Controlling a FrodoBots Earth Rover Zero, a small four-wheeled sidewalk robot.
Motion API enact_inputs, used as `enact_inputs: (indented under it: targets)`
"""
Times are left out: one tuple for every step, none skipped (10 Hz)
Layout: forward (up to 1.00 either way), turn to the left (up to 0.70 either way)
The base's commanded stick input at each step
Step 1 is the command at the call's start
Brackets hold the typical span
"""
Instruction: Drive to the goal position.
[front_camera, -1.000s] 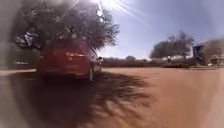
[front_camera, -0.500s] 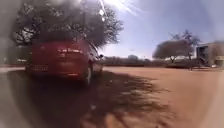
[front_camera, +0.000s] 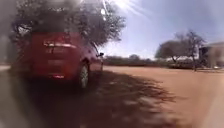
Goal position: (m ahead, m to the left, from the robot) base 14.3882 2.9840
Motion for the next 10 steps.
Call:
enact_inputs:
  targets:
    - [1.00, 0.00]
    - [1.00, 0.00]
    - [1.00, 0.00]
    - [1.00, 0.00]
    - [1.00, 0.00]
    - [1.00, 0.00]
    - [1.00, 0.00]
    - [1.00, 0.00]
    - [1.00, 0.00]
    - [1.00, 0.00]
